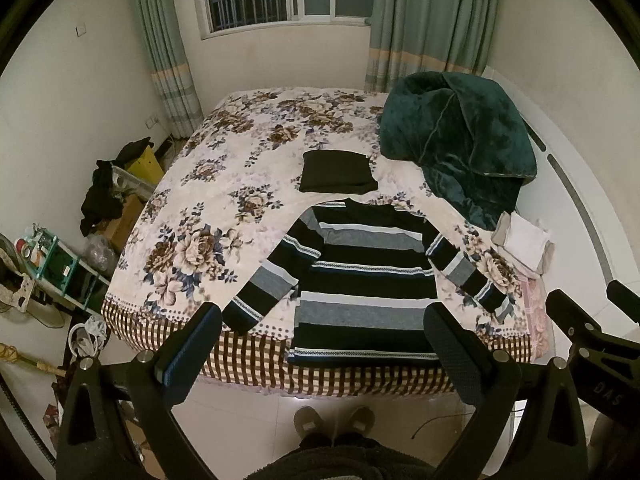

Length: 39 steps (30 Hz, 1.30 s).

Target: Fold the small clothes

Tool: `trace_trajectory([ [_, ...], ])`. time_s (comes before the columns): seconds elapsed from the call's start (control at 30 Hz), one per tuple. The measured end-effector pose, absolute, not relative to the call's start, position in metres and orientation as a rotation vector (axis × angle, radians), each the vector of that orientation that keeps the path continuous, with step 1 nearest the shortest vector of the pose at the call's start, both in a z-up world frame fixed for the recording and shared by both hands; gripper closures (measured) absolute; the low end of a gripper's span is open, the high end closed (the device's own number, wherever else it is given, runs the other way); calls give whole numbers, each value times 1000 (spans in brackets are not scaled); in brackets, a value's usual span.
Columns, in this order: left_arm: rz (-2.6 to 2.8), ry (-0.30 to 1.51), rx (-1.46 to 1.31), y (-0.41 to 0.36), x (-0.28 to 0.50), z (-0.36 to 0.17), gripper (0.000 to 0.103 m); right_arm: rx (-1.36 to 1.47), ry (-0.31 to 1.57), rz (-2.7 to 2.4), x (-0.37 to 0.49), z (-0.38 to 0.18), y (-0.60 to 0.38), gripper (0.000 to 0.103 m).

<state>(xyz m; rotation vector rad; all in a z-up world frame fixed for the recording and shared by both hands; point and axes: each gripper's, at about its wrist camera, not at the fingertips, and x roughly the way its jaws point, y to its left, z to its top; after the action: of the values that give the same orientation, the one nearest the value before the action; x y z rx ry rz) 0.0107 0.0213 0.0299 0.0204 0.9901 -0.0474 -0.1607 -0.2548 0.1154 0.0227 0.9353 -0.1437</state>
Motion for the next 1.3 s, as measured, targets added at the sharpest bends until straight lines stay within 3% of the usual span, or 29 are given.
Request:
trace_trajectory([
  [1.3, -26, 952, 32, 43, 7, 27, 0, 19, 943, -144, -149, 114, -242, 0],
])
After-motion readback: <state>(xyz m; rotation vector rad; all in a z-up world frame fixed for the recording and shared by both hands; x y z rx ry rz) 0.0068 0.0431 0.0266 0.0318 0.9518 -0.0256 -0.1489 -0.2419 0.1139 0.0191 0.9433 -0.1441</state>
